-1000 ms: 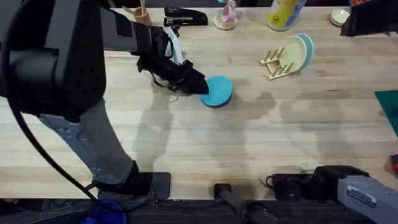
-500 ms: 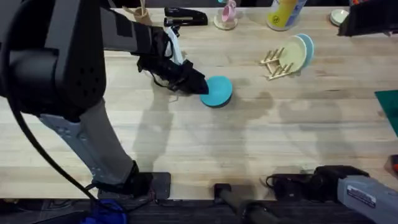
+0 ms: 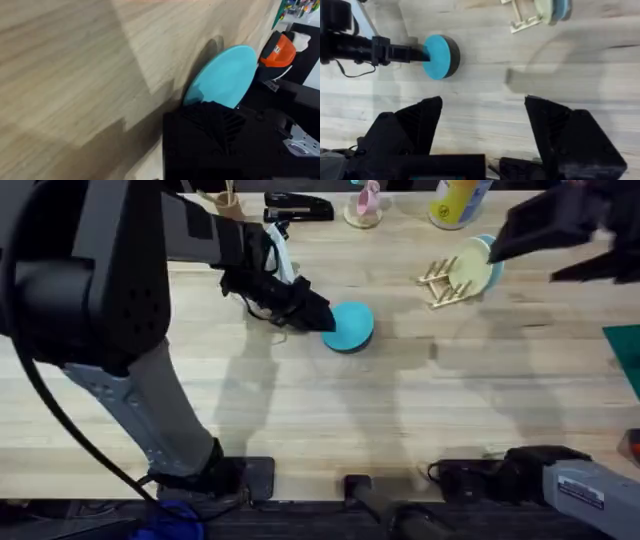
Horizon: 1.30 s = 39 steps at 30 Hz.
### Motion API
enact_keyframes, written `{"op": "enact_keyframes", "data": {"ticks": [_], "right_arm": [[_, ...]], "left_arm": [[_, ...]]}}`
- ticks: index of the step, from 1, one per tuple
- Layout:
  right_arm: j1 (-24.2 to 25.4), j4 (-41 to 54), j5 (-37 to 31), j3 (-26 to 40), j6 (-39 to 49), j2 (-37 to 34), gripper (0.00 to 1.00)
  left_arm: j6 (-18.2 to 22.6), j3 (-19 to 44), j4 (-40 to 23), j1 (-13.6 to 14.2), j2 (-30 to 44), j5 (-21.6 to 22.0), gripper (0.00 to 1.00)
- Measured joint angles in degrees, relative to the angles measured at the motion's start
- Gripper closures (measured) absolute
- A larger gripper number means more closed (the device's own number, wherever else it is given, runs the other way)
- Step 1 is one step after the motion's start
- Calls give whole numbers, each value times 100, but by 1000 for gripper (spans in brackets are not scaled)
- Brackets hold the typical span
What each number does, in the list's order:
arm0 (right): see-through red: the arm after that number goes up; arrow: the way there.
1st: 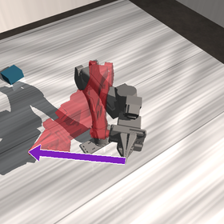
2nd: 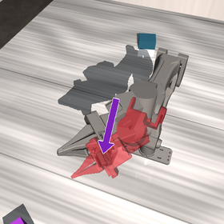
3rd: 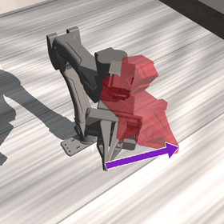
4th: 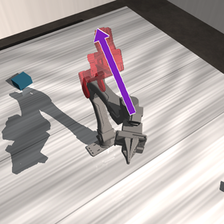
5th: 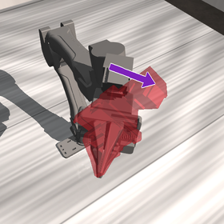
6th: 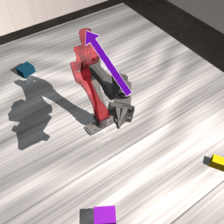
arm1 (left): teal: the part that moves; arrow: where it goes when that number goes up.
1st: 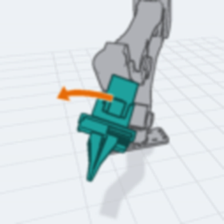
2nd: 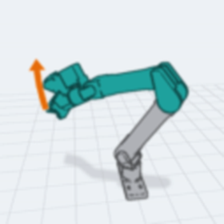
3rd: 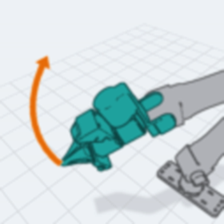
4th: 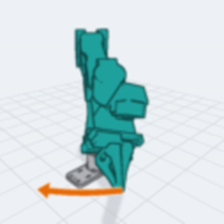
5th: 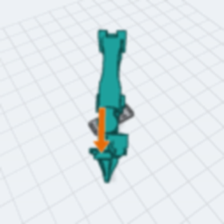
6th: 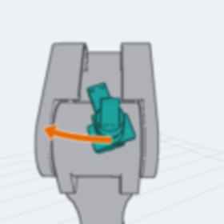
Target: Pick up the plates from the table one by one and place each into a slot on the dish rack.
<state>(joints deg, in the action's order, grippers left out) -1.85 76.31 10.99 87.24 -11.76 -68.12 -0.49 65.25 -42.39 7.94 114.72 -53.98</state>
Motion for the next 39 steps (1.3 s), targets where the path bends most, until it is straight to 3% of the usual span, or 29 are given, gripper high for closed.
{"op": "enact_keyframes", "data": {"ticks": [15,39], "right_arm": [[-1062,-1784,82,-1732,-866,-83,9],[-2096,-3601,628,-1844,-1609,-2950,9]], "left_arm": [[0,0,0,2,0,0,959],[0,0,0,2,0,0,959]]}}
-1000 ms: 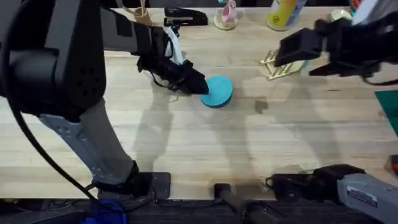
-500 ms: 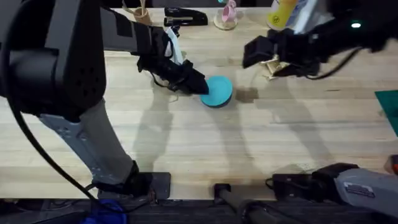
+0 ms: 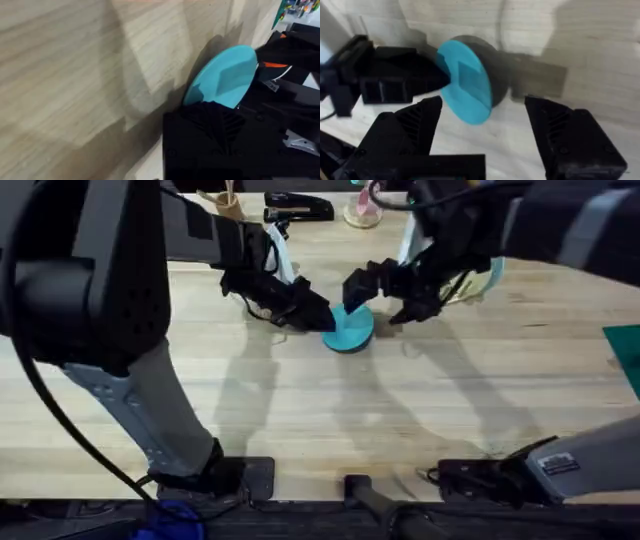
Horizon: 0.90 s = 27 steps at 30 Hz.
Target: Pick up the plates from the table one by one and place each into a slot on the dish rack.
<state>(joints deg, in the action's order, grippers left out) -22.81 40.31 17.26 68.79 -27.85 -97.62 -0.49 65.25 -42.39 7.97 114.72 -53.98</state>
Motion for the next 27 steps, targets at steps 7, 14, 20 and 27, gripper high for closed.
{"op": "enact_keyframes", "data": {"ticks": [7,14,20,27], "right_arm": [[-278,-561,25,-4,-95,-465,10],[-374,-634,17,-7,-114,-516,11],[-374,-751,10,-15,-110,-531,9],[-381,-799,160,-15,-116,-563,203]], "left_arm": [[-1,0,4,0,0,0,959],[-2,0,4,-2,0,7,958],[-36,0,28,-12,0,9,959],[-42,0,31,-13,0,13,959]]}}
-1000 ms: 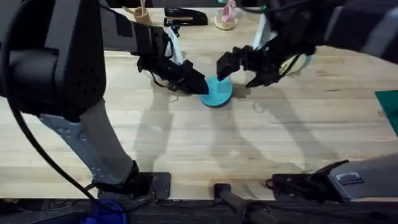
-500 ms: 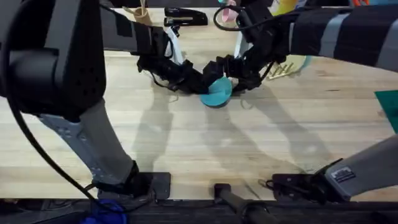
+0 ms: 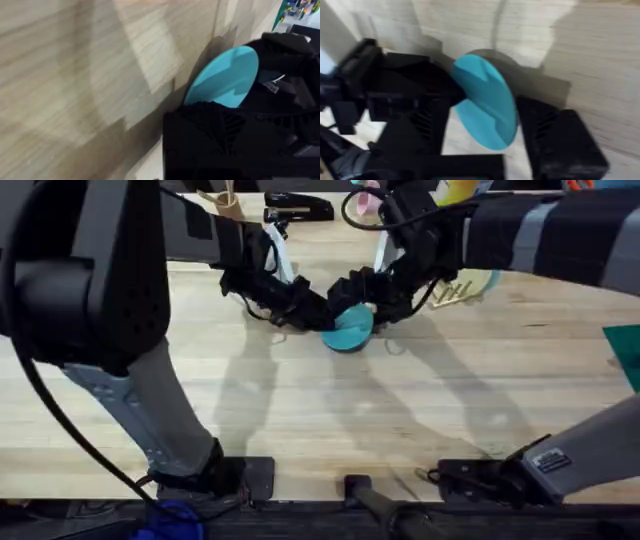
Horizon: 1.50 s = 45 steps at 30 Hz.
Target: Pick up the plates from the table one by one and place each into a slot on the dish rack.
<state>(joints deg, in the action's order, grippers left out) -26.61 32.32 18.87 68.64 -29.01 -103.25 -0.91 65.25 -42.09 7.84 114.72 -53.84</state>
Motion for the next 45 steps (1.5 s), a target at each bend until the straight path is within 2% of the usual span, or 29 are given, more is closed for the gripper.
{"op": "enact_keyframes", "data": {"ticks": [4,7,8,20,23,27,30,35,45], "right_arm": [[11,28,-87,0,-25,-91,563],[149,30,91,24,-36,-62,898],[177,-36,197,56,-34,12,943],[140,-81,222,107,17,47,963],[140,-88,237,107,58,47,965],[112,-109,336,107,128,42,969],[28,-89,395,107,250,42,972],[-32,107,372,107,510,87,970],[-61,1045,-435,107,1128,713,970]], "left_arm": [[0,0,0,0,0,0,959],[0,0,-2,-35,0,-7,957],[0,5,-16,-85,-4,-72,958],[0,9,-31,-133,-7,-122,960],[0,4,-31,-109,-94,-11,960],[0,-7,-130,-11,-436,564,960],[2,-18,-332,66,-783,1177,960],[48,-42,-711,70,-1443,2018,960],[90,-44,-1537,70,-2924,3202,959]]}}
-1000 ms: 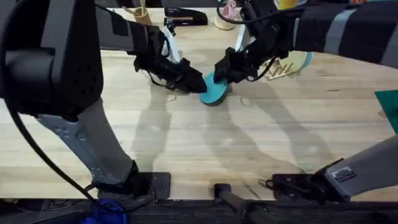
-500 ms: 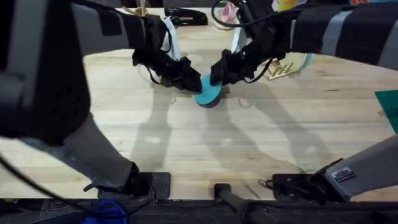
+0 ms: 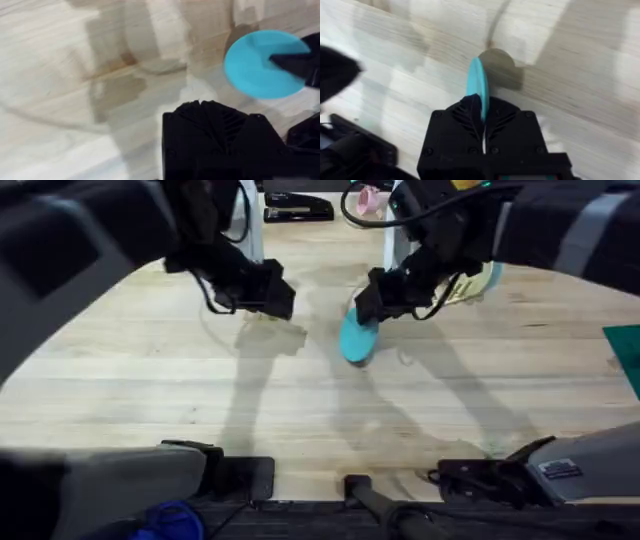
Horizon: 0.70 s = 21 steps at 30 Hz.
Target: Pick up the plates from the table one by one and place each into a slot on the dish rack.
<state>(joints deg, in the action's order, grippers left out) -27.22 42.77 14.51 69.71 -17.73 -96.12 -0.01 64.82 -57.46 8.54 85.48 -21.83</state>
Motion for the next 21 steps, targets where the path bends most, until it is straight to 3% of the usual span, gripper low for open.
{"op": "enact_keyframes", "data": {"ticks": [8,21], "right_arm": [[0,100,-802,-2,456,688,970],[0,895,-1741,-2,948,1829,970]], "left_arm": [[34,0,-759,0,-1198,641,960],[50,-2,-1380,0,-2453,1103,960]]}}
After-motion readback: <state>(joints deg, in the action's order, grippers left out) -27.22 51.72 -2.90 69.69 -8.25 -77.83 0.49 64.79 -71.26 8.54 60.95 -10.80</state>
